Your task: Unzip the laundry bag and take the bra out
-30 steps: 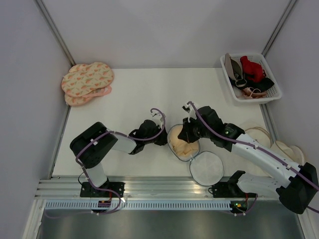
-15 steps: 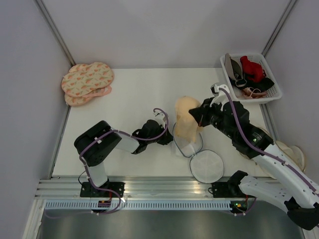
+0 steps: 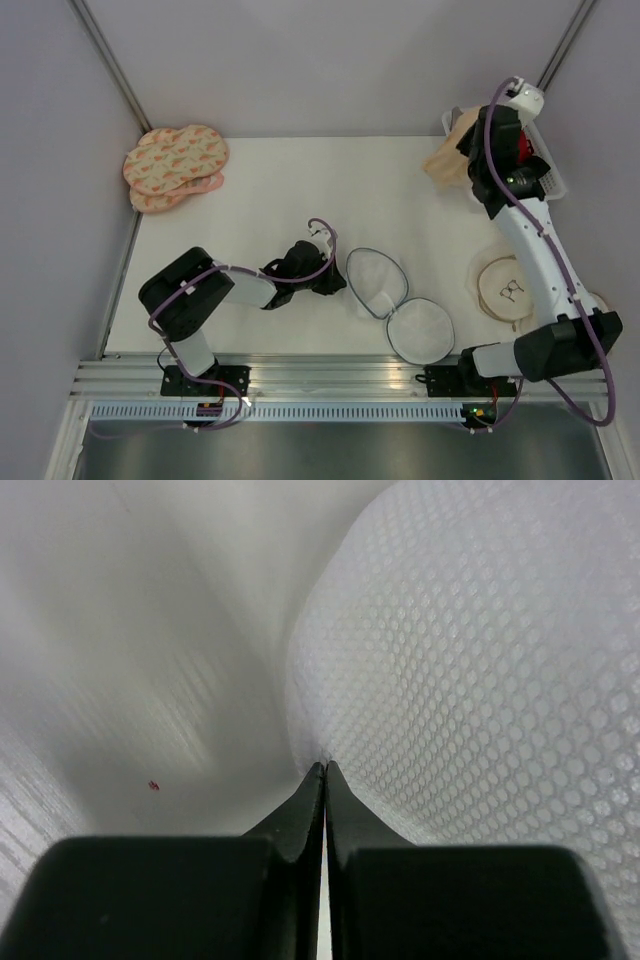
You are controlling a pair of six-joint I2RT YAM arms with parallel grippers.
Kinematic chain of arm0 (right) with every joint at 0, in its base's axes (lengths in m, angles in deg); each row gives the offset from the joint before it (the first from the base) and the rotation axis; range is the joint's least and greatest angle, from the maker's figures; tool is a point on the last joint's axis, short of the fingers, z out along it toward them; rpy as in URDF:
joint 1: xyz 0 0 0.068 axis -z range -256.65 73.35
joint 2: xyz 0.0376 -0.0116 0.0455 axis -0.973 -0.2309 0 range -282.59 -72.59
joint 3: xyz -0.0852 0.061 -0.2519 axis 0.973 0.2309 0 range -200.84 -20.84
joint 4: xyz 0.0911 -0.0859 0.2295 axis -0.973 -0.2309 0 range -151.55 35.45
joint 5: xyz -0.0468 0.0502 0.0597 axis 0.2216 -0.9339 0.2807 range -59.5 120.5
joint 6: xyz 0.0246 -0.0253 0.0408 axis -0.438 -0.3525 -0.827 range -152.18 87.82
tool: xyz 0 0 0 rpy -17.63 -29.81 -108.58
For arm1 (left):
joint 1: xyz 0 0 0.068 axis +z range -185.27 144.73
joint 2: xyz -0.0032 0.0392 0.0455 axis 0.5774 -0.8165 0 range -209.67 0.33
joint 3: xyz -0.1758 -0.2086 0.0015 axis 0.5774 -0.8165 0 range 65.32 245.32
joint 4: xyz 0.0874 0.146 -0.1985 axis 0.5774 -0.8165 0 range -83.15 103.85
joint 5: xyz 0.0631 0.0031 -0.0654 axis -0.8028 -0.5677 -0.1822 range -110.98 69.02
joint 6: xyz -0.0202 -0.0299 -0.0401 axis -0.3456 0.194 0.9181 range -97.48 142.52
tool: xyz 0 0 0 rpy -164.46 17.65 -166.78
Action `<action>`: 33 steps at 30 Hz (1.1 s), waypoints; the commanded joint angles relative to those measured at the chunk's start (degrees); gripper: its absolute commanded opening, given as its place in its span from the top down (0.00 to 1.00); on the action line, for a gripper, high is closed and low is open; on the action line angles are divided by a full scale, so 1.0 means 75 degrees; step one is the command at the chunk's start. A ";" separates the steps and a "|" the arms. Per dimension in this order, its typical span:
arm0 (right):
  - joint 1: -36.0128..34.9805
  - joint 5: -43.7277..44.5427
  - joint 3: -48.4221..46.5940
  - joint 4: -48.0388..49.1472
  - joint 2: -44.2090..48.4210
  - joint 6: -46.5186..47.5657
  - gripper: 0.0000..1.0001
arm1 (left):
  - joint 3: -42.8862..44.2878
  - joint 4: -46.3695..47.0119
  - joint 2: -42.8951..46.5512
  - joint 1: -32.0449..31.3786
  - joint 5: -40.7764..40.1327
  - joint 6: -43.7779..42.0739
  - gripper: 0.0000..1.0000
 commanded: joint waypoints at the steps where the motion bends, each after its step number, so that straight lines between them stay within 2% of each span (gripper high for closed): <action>1: 0.1118 0.0750 -0.1031 0.0536 -0.0588 -0.0525 1.00 | 0.0021 -0.0742 0.0320 -0.0058 0.0063 -0.0073 0.98; 5: 0.2605 -0.0114 -0.2319 0.0281 -0.2118 -0.0737 1.00 | 0.0044 -0.0836 0.0473 -0.0058 0.0052 -0.0143 0.98; 8: 0.3087 -0.0630 -0.3302 -0.0364 -0.3326 -0.0784 1.00 | 0.0103 -0.0882 0.0450 -0.0046 0.0017 -0.0167 0.98; 11: 0.3335 -0.1170 -0.3412 -0.0564 -0.4171 -0.1052 1.00 | 0.0243 -0.0929 0.0356 -0.0046 0.0052 -0.0167 0.98; 17: 0.3383 -0.3349 -0.3411 -0.0494 -0.5485 -0.1007 1.00 | 0.0349 -0.0941 0.0321 -0.0058 0.0064 -0.0155 0.98; 21: 0.3324 -0.4391 -0.3400 -0.0494 -0.5862 -0.0831 1.00 | 0.0349 -0.0894 0.0263 -0.0046 0.0040 -0.0132 0.98; 23: 0.3277 -0.5651 -0.3633 -0.0552 -0.6142 -0.0574 1.00 | 0.0349 -0.0813 0.0181 -0.0046 0.0063 -0.0097 0.98; 27: 0.3055 -0.6911 -0.3916 -0.0600 -0.6215 -0.0187 0.99 | 0.0396 -0.0707 0.0040 -0.0046 0.0146 -0.0038 0.98; 29: 0.2961 -0.7707 -0.3763 -0.0120 -0.6040 -0.0314 1.00 | 0.0419 -0.0707 0.0016 -0.0046 0.0157 -0.0038 0.98; 32: 0.2984 -0.7688 -0.3798 0.0127 -0.5910 -0.0537 1.00 | 0.0419 -0.0742 0.0028 -0.0046 0.0134 -0.0061 0.98; 33: 0.3007 -0.7339 -0.3822 0.0092 -0.5910 -0.0712 1.00 | 0.0408 -0.0742 0.0051 -0.0046 0.0111 -0.0073 0.98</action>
